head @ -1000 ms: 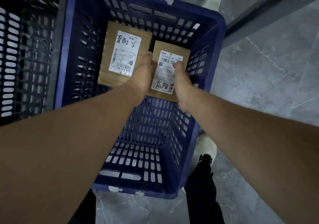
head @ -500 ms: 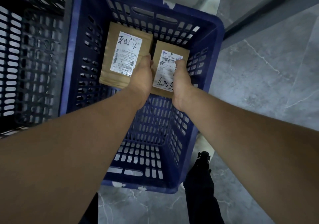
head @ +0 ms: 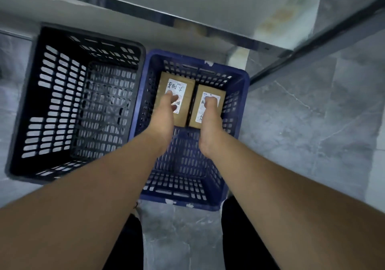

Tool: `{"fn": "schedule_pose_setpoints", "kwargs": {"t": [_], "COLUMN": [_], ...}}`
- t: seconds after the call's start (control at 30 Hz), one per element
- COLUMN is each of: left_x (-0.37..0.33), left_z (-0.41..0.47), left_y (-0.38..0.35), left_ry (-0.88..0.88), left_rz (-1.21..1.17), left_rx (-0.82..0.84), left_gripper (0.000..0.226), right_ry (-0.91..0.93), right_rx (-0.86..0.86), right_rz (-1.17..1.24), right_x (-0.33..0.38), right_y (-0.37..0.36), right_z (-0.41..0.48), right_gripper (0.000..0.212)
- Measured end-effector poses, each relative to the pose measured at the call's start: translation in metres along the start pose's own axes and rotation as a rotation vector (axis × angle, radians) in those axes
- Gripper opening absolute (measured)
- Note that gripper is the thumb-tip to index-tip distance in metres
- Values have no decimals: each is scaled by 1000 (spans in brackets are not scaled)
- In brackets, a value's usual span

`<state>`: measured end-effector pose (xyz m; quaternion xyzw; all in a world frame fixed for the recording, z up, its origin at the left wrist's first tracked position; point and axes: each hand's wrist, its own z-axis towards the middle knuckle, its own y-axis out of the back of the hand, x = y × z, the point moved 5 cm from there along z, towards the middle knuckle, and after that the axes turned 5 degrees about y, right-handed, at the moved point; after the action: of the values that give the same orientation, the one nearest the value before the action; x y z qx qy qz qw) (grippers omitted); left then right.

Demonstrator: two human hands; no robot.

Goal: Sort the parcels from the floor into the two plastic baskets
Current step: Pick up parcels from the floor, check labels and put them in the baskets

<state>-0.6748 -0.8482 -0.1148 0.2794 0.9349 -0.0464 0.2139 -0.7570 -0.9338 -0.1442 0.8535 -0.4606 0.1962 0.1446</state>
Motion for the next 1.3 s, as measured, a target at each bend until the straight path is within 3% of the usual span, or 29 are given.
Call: {"fn": "schedule_pose_setpoints", "kwargs": {"t": [0.13, 0.27, 0.3, 0.47, 0.77, 0.9, 1.07, 1.2, 1.3], "left_x": [-24, -55, -61, -103, -170, -185, -205, -221, -224], "left_z": [-63, -143, -160, -265, -415, -472, -542, -598, -643], "left_y": [28, 61, 67, 108, 194, 224, 246, 255, 258], "left_ry": [-49, -115, -123, -227, -399, -477, -558, -669, -723], "left_rz": [5, -8, -8, -35, -27, -75, -109, -180, -237], "left_rx": [-11, -12, -1, 44, 64, 22, -55, -130, -192], "left_gripper": [43, 50, 51, 42, 51, 46, 46, 49, 55], "right_ry": [35, 95, 105, 198, 415, 499, 661, 775, 861], "right_rx": [-7, 36, 40, 67, 72, 89, 207, 330, 408], "right_rz": [-20, 35, 47, -44, -1, 22, -27, -78, -119], "right_x": [29, 60, 66, 104, 138, 160, 204, 231, 243], "right_y": [-10, -34, -39, -69, -114, -124, -134, -137, -134], "right_z": [-66, -148, -163, -292, -463, -523, -597, -655, -696], "right_gripper": [46, 102, 107, 54, 52, 62, 50, 59, 51]}}
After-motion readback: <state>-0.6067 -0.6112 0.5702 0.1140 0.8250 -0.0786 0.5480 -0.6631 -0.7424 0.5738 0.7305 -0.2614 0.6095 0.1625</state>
